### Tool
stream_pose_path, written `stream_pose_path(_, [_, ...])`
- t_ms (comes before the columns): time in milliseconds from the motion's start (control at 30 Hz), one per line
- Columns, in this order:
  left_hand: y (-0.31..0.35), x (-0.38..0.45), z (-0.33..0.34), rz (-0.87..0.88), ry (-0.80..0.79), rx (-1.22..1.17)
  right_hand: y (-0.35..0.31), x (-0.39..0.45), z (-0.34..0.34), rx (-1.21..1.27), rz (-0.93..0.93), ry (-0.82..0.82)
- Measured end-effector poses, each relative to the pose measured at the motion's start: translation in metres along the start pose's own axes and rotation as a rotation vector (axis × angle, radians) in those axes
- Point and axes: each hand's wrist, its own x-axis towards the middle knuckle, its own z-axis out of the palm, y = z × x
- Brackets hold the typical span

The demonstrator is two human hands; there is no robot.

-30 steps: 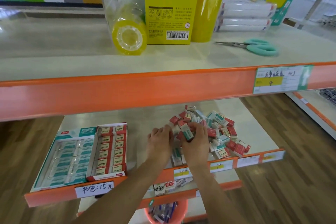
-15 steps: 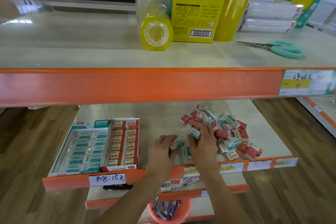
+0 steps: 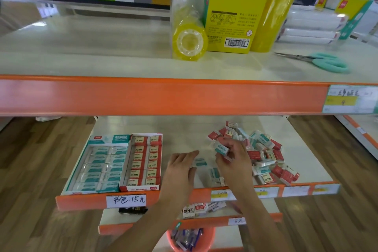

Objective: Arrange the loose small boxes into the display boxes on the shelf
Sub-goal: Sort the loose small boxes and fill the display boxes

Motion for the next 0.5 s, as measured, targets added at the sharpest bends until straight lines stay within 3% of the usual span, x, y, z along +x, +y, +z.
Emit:
stream_pose_path(233, [-0.018,0.01,-0.051,0.081,0.014,0.091,-0.03,0.006,0.02,0.057,0.046,-0.154])
stream_pose_path(500, [-0.076,-0.001,-0.126,-0.071,0.007,0.165,-0.083,-0.003,0.079,0.032,-0.078,-0.416])
